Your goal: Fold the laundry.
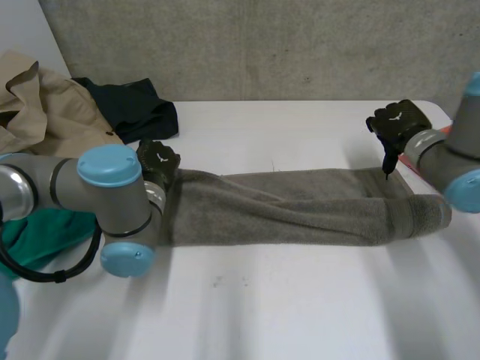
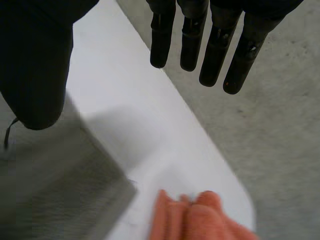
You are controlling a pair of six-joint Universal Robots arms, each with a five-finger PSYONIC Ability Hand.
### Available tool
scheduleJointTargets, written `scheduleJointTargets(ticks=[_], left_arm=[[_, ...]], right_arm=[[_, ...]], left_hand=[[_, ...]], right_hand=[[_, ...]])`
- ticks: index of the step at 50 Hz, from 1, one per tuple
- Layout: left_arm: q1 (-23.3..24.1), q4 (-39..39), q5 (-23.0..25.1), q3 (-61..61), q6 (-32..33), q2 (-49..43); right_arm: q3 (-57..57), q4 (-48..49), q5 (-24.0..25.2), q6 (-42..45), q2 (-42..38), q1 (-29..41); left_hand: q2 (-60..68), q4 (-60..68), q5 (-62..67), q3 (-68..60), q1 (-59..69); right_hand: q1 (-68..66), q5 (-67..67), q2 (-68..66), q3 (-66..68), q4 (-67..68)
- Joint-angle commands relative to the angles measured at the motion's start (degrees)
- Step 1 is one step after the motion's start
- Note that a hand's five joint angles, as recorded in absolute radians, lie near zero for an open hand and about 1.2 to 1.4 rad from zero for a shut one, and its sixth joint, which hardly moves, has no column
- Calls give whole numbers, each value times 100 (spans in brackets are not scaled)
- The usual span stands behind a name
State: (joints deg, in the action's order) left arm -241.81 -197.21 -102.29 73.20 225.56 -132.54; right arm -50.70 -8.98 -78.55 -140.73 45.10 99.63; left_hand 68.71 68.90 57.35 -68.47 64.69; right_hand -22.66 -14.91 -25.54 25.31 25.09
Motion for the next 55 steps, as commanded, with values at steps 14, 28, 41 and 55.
scheduleJointTargets(ticks=[14,28,41,55], left_arm=[[29,51,25,722,-135,773],[29,51,51,933,-135,931],[-6,68,51,933,-126,949],[-217,-90,78,477,-126,932]], right_arm=[[-397,-1791,551,28,-107,-717],[-1162,-1422,560,116,139,-788],[-1250,-1413,613,125,192,-770],[-1092,-37,657,55,482,-717]], left_hand=[[1129,1110,1265,-1153,1531],[1129,1110,1265,-1153,1531],[1129,1110,1265,-1153,1531],[1129,1110,1265,-1153,1531]], right_hand=[[-1517,-1292,-1229,1253,1275],[-609,-384,-321,344,367],[-5734,-5509,-5446,5469,5491],[-5734,-5509,-5446,5469,5491]])
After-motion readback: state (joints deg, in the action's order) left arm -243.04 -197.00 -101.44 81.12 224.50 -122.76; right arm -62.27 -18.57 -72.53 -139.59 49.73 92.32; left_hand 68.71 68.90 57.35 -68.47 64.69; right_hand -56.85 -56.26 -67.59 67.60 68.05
